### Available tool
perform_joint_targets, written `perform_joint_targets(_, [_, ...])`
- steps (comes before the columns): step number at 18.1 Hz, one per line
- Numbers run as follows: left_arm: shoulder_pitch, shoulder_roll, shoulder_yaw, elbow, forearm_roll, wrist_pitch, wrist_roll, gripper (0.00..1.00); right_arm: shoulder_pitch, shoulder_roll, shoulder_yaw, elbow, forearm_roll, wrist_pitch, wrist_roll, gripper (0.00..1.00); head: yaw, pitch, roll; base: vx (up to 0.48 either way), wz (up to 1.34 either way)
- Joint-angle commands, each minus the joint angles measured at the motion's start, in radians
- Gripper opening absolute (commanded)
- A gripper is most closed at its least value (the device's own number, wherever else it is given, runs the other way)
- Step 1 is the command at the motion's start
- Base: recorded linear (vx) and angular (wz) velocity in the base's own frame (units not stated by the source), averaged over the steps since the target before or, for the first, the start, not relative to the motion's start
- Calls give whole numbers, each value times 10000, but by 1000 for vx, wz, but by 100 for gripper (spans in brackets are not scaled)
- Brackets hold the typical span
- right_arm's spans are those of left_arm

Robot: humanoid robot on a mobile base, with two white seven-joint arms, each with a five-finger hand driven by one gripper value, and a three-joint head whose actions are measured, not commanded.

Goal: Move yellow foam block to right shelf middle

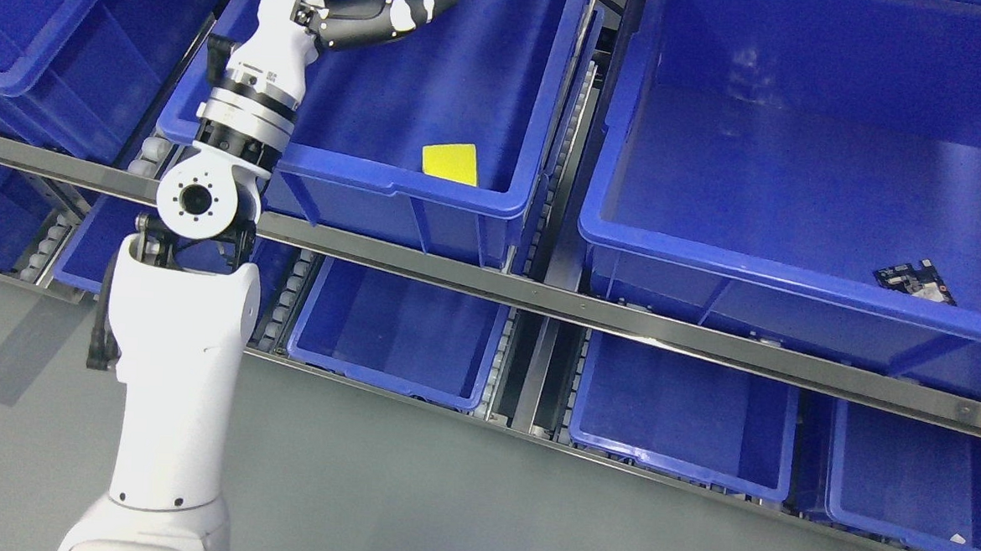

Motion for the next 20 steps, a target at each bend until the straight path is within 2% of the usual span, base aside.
perform_joint_targets(1, [1273,174,369,-1324,41,-154,1,100,-15,-175,0,-175,-103,7,-2,100,0,0,0,0,0])
perform_joint_targets(20, [1688,174,446,-1325,56,-62,16,100,-15,-175,0,-175,-103,7,-2,100,0,1,0,-4,-24])
